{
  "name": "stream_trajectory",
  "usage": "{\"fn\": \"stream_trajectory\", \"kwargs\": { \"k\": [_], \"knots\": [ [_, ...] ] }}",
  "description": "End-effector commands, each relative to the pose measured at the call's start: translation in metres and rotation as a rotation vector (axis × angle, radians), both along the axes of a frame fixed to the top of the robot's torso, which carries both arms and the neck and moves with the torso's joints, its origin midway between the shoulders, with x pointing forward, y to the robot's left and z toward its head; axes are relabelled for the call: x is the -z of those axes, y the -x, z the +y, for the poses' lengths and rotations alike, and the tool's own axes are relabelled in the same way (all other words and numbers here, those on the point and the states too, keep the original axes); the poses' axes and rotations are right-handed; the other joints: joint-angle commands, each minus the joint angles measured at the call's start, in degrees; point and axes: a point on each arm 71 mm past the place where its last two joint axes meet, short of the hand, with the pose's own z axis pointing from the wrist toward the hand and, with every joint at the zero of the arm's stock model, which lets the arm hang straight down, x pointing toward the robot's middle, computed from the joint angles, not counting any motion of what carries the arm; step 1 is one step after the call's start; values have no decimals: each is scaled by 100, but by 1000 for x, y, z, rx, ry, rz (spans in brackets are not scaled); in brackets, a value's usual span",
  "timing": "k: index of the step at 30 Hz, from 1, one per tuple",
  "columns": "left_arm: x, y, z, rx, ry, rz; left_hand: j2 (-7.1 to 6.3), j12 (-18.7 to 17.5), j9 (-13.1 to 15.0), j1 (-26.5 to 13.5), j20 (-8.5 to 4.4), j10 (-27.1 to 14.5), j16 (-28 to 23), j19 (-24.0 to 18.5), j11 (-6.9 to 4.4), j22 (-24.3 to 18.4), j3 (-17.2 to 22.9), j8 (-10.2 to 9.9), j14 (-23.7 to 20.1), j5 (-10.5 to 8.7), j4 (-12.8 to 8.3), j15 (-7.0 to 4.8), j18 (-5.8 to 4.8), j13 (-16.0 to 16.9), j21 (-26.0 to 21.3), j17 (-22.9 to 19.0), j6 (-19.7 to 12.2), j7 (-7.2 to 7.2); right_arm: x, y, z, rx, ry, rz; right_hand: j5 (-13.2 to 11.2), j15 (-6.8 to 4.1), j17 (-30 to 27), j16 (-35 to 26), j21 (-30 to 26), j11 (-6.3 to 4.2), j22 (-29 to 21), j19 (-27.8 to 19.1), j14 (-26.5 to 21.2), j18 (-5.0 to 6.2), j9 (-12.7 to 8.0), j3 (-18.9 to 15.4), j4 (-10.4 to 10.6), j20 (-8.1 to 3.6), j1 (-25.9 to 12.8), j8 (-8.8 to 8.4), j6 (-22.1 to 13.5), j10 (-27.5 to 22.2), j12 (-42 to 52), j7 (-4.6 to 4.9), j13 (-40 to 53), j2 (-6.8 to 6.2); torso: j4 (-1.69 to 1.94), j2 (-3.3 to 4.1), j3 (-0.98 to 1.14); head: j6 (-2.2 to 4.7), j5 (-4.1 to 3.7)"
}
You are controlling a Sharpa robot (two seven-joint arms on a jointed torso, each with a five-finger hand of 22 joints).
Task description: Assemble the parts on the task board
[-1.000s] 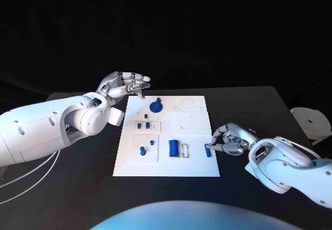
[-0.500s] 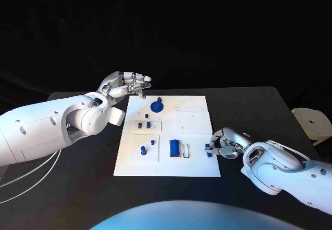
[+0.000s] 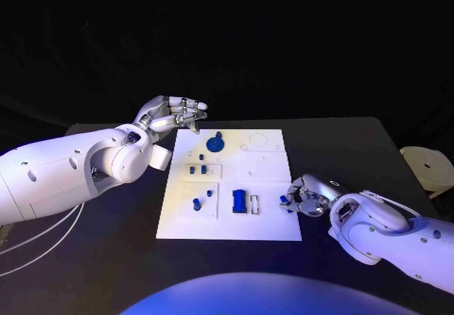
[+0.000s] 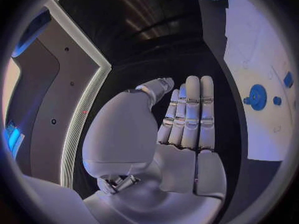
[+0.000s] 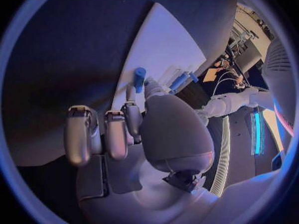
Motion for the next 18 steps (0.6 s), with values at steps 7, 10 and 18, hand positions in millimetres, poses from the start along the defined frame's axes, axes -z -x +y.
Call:
{"fn": "stream_trajectory", "kwargs": {
  "k": [7,10,18],
  "knots": [
    [-1,1,-2,17,13,-3,14,34,-11,-35,-9,-51,23,-34,16,7,35,21,-46,14,15,14,77,8,23,13,-44,12,10,8,4,-50,95,62,-317,-30,440,-7,31,-64,1262,270,374,12,-52,278,-105,-1,443,-76,97,-16,-54,-23,-16,-53,-5,-1,1,-15,-1],
    [-1,1,-1,18,13,-2,14,34,-11,-35,-9,-51,23,-34,16,7,35,21,-46,14,15,14,77,8,23,13,-44,12,11,9,5,-59,108,65,-337,-36,440,-10,32,-72,1264,272,374,11,-64,400,-169,-7,582,-97,121,-25,-65,-30,-20,-101,-3,2,0,-20,-6],
    [-1,1,-1,17,13,-2,14,34,-11,-35,-9,-51,23,-34,16,7,35,21,-46,14,15,14,77,8,23,13,-44,12,9,9,8,-51,103,37,-200,-73,460,-8,78,-117,1279,295,379,2,-101,1267,-355,-43,883,-151,231,-21,-77,-73,-9,-149,-1,-3,-2,-26,-10]
  ]
}}
